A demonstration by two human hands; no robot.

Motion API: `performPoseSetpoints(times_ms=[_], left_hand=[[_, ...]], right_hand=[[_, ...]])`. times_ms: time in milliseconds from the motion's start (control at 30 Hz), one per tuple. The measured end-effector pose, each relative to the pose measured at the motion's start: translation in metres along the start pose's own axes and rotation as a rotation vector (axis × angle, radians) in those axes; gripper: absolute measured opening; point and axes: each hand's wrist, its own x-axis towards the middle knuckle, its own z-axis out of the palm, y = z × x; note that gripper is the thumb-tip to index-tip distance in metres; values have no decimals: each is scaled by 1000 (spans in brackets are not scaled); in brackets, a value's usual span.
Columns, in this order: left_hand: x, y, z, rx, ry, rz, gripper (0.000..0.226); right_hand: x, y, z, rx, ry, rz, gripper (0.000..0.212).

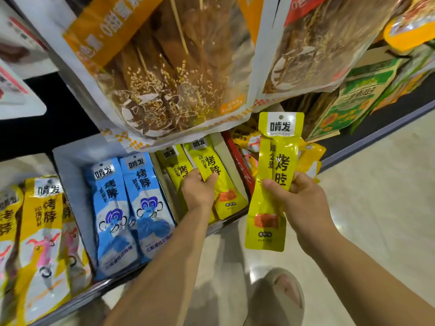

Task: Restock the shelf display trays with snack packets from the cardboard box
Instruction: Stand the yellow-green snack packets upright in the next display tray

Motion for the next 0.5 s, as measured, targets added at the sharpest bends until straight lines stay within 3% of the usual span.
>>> performPoseSetpoints(times_ms=[233,500], left_hand=[[2,5,-26,214,-66,112,72],[-38,14,-79,303,167,495,44]], right_hand=[[-3,7,9,31,-66,24,14],[-6,18,26,40,-57,88,9]])
